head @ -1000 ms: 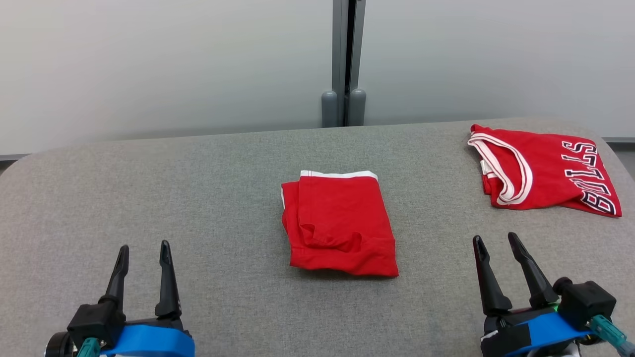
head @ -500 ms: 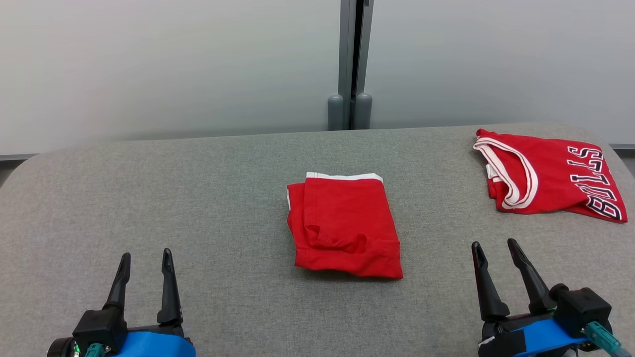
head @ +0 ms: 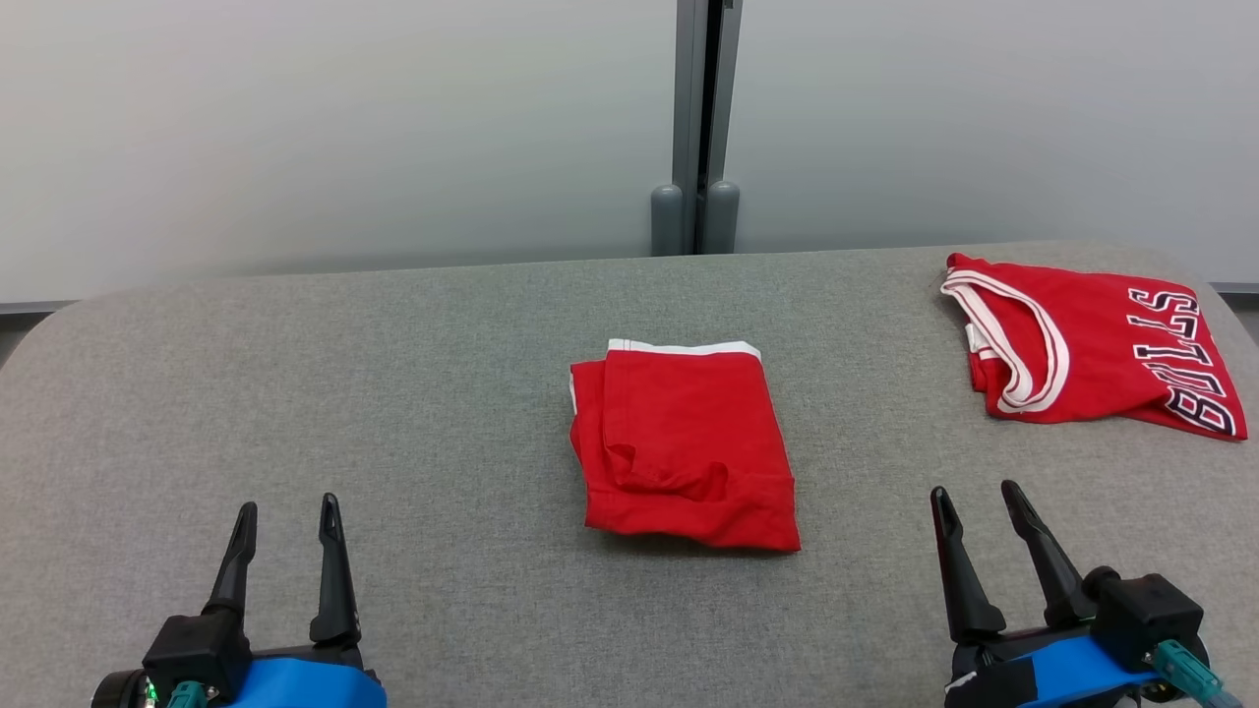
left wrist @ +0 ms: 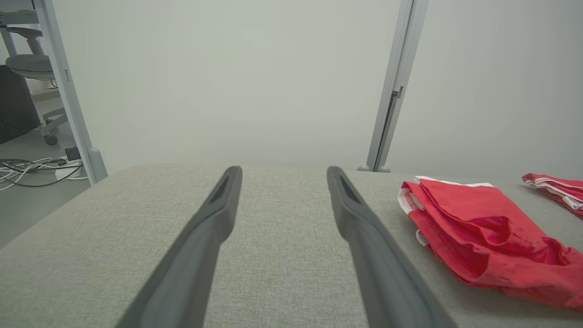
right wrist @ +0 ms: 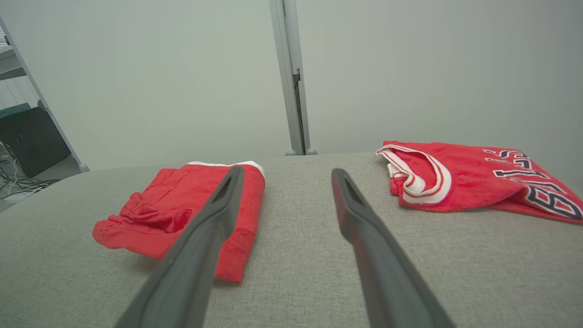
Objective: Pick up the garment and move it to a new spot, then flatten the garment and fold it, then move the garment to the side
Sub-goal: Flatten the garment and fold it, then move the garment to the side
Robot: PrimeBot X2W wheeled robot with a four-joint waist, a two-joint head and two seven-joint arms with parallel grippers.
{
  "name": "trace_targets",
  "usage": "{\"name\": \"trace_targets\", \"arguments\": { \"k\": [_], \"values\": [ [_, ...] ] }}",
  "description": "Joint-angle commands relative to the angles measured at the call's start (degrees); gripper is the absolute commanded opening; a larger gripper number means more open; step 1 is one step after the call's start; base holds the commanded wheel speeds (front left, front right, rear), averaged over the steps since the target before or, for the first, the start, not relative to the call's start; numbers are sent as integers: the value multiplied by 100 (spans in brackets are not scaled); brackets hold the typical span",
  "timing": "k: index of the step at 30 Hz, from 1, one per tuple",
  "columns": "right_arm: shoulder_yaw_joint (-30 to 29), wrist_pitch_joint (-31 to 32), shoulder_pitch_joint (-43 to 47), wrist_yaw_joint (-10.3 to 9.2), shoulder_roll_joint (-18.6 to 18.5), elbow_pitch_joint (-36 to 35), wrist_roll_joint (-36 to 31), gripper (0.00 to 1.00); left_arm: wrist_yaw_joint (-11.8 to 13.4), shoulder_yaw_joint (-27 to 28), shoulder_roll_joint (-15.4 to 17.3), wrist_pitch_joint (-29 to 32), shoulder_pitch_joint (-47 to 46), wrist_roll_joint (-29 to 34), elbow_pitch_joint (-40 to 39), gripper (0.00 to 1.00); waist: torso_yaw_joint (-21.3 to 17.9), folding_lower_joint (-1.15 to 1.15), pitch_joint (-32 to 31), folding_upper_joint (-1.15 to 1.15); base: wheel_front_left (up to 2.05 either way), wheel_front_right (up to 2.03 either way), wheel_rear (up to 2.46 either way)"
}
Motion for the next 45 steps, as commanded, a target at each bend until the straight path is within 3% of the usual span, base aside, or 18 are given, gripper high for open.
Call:
{"name": "trace_targets", "arguments": {
  "k": [1, 10, 21, 33, 45],
  "values": [
    [-13, -27, 71, 1, 20, 11, -44, 100, 2, 21, 2, -13, -29, 23, 9, 100, 2, 0, 2, 0, 0, 0, 0],
    [-31, -27, -79, 1, -42, 176, -49, 100, 5, 13, 1, -13, -64, 6, -8, 100, 43, 0, 35, 0, 0, 0, 0],
    [473, -28, -1368, 1, -515, 616, -98, 100, -12, -119, 1, -13, -308, -32, -47, 100, 214, 0, 397, 0, 0, 0, 0],
    [1389, 45, -3103, 1, -698, 2209, 103, 100, 17, -259, 1, -13, -641, -118, -61, 100, 564, 0, 922, 0, 0, 0, 0],
    [1734, 7, -3678, 1, -616, 3982, 434, 100, 66, -348, 1, -13, -868, -197, -96, 100, 759, 0, 1347, 0, 0, 0, 0]
  ]
}}
